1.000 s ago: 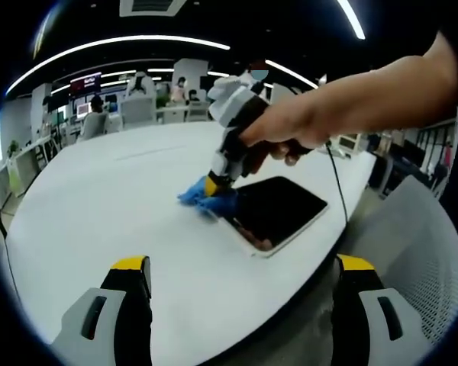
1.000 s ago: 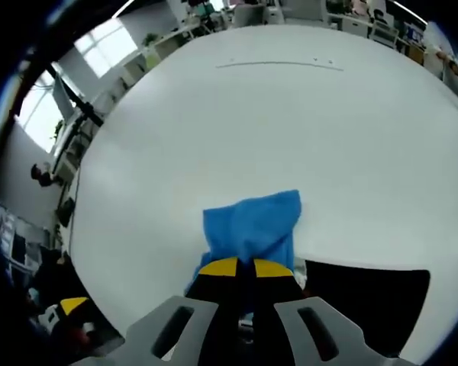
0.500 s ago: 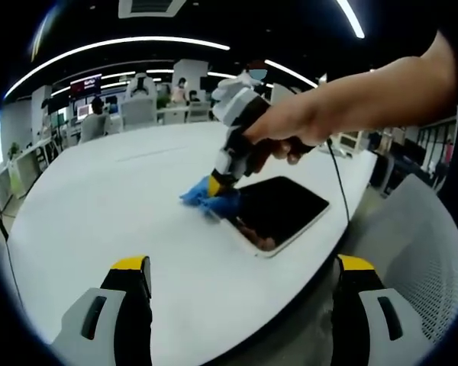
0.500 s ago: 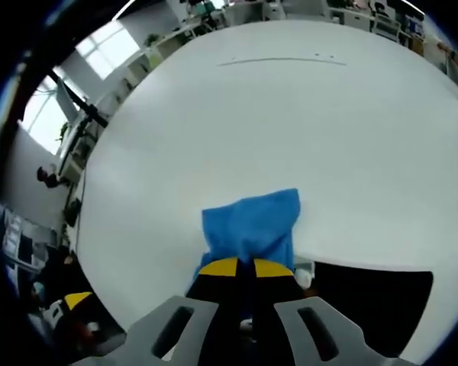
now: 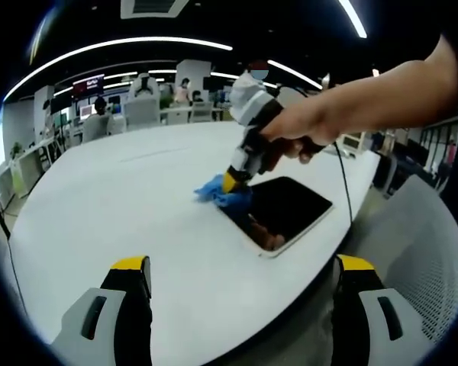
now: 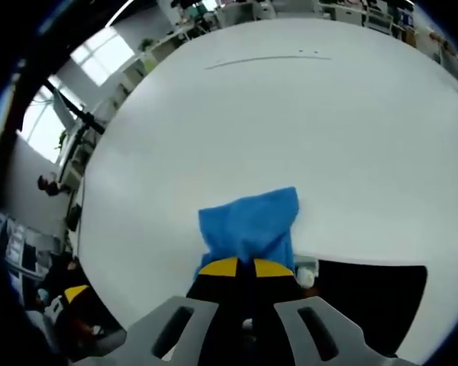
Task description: Wipe the mirror surface with the cleaning cloth until all visible marks leave the cleaned area.
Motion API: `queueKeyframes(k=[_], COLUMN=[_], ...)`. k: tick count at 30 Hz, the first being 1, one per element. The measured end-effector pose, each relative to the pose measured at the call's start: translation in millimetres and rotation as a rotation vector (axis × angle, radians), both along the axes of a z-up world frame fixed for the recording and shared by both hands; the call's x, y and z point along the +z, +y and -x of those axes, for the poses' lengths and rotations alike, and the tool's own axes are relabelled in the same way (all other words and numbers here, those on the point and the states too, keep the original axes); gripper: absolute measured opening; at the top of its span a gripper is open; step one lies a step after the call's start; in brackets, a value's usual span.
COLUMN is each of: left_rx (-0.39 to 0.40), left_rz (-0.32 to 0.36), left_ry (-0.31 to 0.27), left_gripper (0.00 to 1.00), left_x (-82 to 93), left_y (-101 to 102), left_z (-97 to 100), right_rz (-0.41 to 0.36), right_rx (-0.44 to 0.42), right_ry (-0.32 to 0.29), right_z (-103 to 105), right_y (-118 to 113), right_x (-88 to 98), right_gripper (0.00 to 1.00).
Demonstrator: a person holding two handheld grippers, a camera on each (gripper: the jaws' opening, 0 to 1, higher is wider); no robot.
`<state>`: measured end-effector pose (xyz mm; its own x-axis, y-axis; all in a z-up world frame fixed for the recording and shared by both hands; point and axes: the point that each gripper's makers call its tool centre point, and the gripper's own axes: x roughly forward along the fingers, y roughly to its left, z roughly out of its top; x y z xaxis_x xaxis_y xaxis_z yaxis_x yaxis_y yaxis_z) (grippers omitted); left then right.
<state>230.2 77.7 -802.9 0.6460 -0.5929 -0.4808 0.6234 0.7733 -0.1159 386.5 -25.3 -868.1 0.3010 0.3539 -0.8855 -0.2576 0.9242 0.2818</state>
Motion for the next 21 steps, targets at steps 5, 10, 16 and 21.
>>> queueKeyframes(k=[5,10,16,21], left_rx=[0.006,0.009,0.012,0.014], left_rz=[0.001,0.001,0.005,0.008], left_ry=[-0.005,-0.007,-0.009,-0.01], left_gripper=[0.99,0.99,0.99,0.99], left_x=[0.6,0.3,1.4,1.9], left_y=[1,2,2,2], left_z=[-1.2,-2.2,-2.7,-2.9], right_rz=[0.011,0.017,0.027,0.041], right_rx=[0.009,0.0,-0.01,-0.014], right_ry=[-0.005,-0.003,-0.001,0.0], right_z=[-1,-4,-5,-6], right_y=[-5,-16,-27,-39], right_x=[-0.4,-1.5,-2.3,-2.8], right_gripper=[0.0,0.0,0.0,0.0])
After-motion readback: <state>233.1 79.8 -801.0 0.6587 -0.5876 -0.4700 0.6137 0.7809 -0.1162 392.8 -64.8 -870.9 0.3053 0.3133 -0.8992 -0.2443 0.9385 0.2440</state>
